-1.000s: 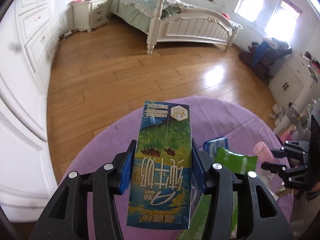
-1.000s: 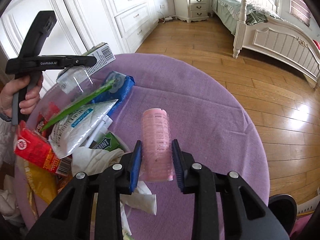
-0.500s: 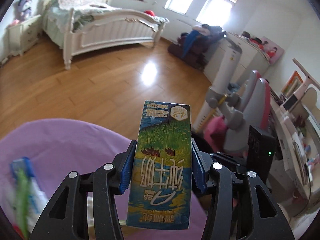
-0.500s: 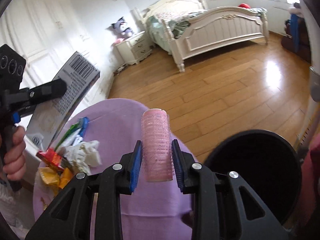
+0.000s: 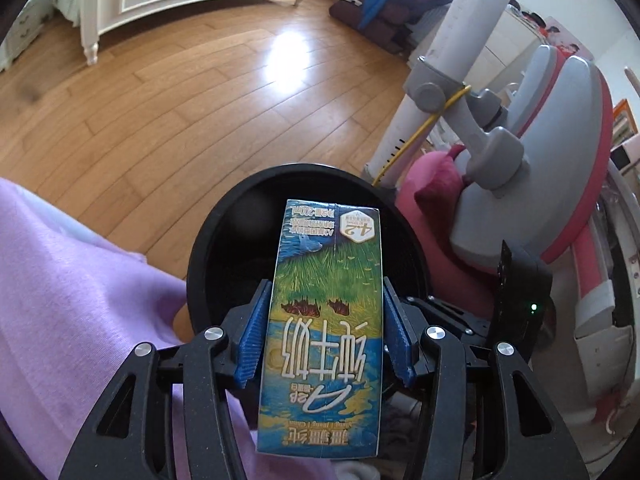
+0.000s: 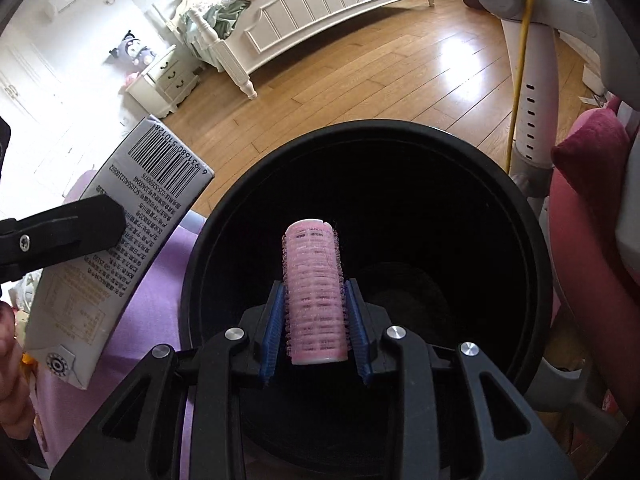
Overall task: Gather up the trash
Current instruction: 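Carry both items over the black bin and open both tools to drop them, then grasp the clear plastic box with the left tool while the right tool grasps the paper bag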
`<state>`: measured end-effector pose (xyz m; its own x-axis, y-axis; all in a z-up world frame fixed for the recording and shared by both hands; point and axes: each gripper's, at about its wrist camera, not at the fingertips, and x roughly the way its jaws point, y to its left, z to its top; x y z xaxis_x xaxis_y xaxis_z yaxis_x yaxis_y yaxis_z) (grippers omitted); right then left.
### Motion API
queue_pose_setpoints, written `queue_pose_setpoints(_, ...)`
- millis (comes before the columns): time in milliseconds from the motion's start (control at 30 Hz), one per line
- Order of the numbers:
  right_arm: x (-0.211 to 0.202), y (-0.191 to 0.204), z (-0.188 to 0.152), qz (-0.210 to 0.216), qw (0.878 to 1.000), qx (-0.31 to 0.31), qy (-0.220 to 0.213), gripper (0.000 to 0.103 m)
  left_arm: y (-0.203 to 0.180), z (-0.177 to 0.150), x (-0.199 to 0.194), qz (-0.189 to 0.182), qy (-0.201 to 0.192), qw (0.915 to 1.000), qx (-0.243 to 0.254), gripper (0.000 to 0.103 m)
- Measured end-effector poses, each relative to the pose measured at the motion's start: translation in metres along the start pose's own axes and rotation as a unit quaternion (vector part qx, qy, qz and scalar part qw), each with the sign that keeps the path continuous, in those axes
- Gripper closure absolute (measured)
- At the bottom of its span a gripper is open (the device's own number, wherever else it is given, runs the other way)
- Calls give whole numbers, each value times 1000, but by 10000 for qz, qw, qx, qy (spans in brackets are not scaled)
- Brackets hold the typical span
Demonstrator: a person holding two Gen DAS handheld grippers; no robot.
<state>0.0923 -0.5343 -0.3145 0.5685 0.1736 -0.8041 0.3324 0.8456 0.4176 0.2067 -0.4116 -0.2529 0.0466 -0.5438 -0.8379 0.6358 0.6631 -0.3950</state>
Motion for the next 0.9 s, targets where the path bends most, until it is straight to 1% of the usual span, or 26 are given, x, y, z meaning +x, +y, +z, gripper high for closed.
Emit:
queue_pose_setpoints(67, -1, -3, 0, -23, 10000, 59, -4, 69, 0, -1, 2, 78, -9, 10000, 46, 50)
queue_pose_setpoints(100, -3, -4, -1, -34, 10000, 89, -12, 66, 0, -2, 1, 92, -3, 9999, 56, 49)
queue_pose_setpoints(133, -7, -4, -1, -36, 9999, 136, -31, 54, -1, -1, 1, 98, -9, 9999, 73, 43)
queue_pose_setpoints(167, -10, -3, -1, -7, 9998, 189, -86, 41, -2, -2, -2, 131, -42, 9999, 93, 35)
queue_pose_setpoints(233, -17, -3, -1, 41, 9995, 244, -216, 32, -1, -6, -16, 187, -163, 9996, 135, 33)
queue_pose_setpoints(300, -24, 2, 0, 100, 9993, 200, -305, 32, 1, -13, -33, 157, -245, 9995, 158, 33)
queue_pose_setpoints(400, -35, 17, 5, 347, 9982, 45, -484, 32, 3, -27, -70, 79, -540, 9984, 124, 33)
queue_pose_setpoints(500, -46, 50, 8, 612, 9957, -308, -626, 32, 15, -46, -120, 50, -945, 9955, 79, 33)
queue_pose_setpoints(600, -55, 93, 12, 997, 9896, -783, -686, 32, 37, -67, -172, 190, -1388, 9901, -22, 33)
queue_pose_setpoints(667, -60, 125, 13, 1237, 9829, -1181, -686, 32, 60, -83, -211, 426, -1693, 9845, -147, 33)
queue_pose_setpoints(733, -62, 162, 11, 1476, 9728, -1670, -624, 32, 88, -102, -254, 802, -2028, 9754, -313, 33)
queue_pose_setpoints(800, -63, 201, 5, 1715, 9591, -2208, -439, 31, 121, -120, -294, 1237, -2236, 9656, -487, 26)
queue_pose_setpoints(833, -61, 221, 1, 1804, 9505, -2511, -322, 31, 138, -129, -309, 1470, -2291, 9606, -554, 19)
queue_pose_setpoints(867, -59, 239, -4, 1835, 9418, -2808, -213, 31, 154, -136, -322, 1744, -2328, 9549, -594, 14)
queue_pose_setpoints(900, -56, 255, -8, 1816, 9336, -3086, -108, 31, 171, -141, -332, 2032, -2302, 9498, -605, 14)
